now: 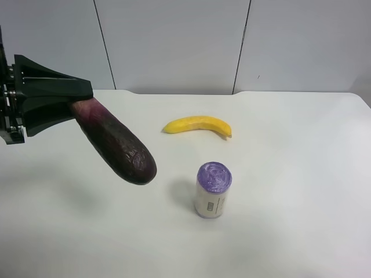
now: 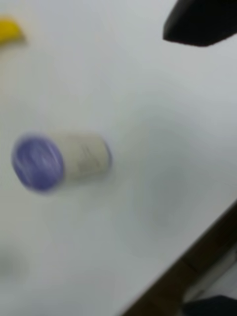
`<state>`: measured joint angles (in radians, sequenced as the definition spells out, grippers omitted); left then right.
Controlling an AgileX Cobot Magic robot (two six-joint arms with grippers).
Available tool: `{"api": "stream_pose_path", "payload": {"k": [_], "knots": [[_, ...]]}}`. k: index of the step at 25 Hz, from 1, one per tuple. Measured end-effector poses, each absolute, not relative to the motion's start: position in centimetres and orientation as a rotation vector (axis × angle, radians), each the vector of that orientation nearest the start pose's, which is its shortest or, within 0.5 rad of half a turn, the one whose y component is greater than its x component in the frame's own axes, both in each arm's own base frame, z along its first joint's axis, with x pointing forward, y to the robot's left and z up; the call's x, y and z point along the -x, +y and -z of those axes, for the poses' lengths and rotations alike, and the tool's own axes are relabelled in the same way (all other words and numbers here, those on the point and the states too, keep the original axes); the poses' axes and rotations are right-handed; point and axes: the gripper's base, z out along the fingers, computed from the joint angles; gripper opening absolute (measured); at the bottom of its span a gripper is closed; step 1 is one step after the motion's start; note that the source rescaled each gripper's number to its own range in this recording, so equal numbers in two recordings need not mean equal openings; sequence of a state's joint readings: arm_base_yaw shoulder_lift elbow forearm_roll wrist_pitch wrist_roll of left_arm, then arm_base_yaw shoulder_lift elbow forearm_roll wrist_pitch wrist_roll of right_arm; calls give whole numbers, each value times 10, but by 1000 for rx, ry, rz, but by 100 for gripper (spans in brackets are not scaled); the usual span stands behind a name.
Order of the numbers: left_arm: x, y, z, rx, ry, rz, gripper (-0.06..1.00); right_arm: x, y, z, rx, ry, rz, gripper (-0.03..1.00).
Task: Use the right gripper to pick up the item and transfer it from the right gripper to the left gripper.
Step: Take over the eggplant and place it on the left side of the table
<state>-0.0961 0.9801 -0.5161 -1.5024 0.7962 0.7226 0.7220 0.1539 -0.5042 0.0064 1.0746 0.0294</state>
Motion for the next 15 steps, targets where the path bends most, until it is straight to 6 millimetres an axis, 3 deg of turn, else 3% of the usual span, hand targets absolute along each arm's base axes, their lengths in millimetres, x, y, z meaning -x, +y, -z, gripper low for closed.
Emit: {"api": "stream_pose_path", "payload": {"k": [8,15], "knots": [[-166,-81,-280,143,2124,1321,1,0,1,-277,299,2083,-215,100],[-167,-81,-279,146,2125,1316,1,6,-1,-277,158,2048,-140,100]]}}
